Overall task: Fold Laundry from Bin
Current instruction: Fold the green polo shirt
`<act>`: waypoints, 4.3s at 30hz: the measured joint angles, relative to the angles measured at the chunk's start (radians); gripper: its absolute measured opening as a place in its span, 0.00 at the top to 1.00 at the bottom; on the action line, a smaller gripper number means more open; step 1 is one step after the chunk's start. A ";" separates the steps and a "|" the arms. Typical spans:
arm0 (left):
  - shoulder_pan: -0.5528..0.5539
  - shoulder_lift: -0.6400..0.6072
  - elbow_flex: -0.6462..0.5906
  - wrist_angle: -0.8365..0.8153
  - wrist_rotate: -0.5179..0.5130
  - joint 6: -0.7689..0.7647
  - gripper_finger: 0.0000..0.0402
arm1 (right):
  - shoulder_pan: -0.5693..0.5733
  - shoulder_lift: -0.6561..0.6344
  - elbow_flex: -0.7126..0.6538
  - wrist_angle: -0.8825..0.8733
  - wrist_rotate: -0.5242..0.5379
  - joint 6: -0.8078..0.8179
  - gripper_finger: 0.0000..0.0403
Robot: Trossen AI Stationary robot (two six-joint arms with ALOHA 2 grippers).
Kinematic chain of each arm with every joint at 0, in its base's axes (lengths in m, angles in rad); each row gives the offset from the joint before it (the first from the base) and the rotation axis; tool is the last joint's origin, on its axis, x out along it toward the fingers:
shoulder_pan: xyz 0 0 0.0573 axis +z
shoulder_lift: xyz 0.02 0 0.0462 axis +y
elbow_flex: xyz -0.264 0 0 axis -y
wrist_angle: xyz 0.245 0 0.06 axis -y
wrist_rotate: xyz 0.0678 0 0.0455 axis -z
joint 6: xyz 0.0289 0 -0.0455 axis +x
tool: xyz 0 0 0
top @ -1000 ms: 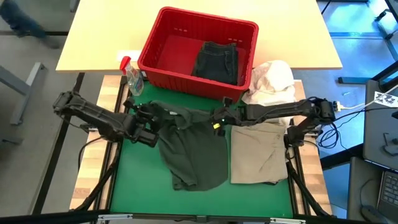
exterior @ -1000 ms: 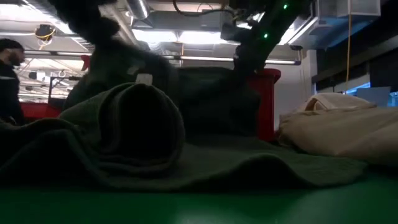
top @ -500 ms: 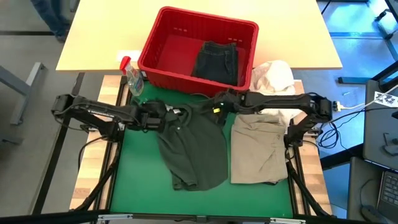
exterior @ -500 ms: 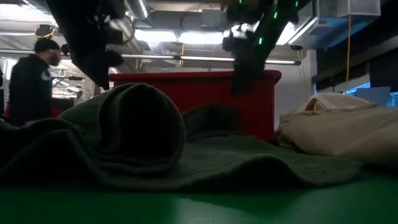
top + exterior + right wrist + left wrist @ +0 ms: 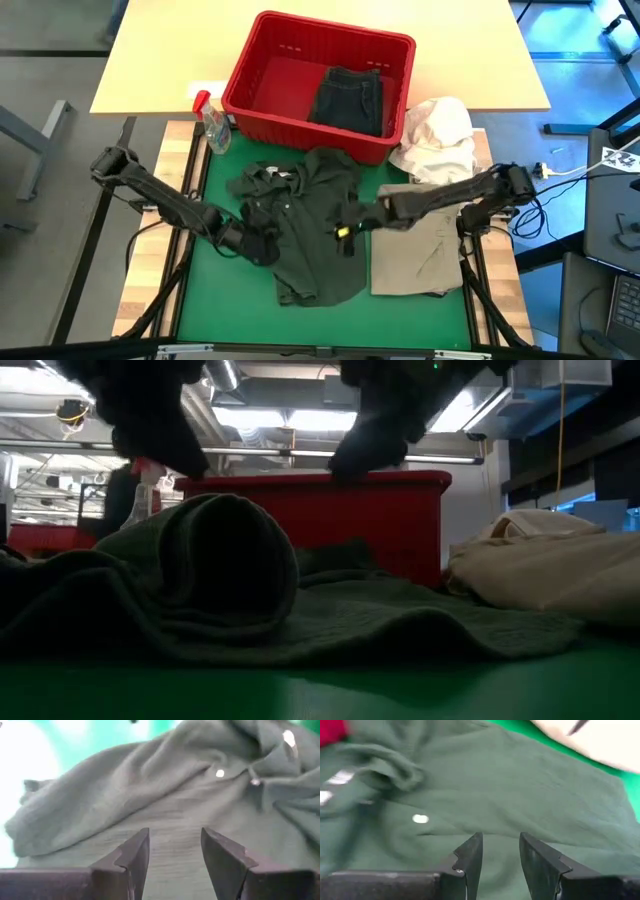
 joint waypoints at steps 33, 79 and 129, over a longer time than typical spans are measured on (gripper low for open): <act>-0.272 0.190 0.049 0.312 0.214 -0.113 0.69 | 0.390 0.257 0.177 -0.232 0.211 0.292 0.56; -0.069 -0.099 -0.054 0.151 0.377 0.071 0.69 | 0.061 0.218 0.074 -0.043 -0.128 -0.054 0.56; -0.614 0.544 0.116 0.491 0.631 -0.605 0.70 | 0.333 0.380 0.078 -0.300 0.236 0.180 0.56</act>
